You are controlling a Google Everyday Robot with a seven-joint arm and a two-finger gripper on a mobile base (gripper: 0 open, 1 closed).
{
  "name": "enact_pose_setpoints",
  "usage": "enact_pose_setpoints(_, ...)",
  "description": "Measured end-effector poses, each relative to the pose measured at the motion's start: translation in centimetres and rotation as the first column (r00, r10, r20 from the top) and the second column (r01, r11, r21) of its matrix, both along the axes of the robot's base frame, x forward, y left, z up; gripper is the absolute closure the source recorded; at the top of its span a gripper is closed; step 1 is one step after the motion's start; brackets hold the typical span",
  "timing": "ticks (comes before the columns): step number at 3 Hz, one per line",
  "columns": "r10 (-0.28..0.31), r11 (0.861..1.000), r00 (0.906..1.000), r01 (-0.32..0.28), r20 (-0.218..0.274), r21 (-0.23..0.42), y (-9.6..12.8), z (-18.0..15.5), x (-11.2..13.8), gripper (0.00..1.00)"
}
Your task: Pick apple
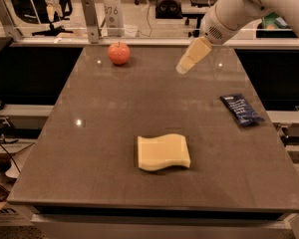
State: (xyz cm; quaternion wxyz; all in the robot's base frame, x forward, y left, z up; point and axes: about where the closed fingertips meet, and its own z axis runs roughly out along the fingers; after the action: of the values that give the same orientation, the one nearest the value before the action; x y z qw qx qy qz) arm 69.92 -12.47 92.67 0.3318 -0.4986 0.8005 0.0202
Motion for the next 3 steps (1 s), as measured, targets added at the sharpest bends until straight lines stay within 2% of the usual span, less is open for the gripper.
enact_pose_setpoints(1,-0.026,0.998,0.999,0.023,0.036,0.06,2.6,-1.0,1.4,0.0)
enact_pose_setpoints(2,-0.037,0.991,0.9984,0.031,0.044,0.131,5.2,-1.9,2.5,0.0)
enact_pose_setpoints(3,-0.056,0.978,0.9974,0.045,0.046,0.205,8.0,-3.2,3.6,0.0)
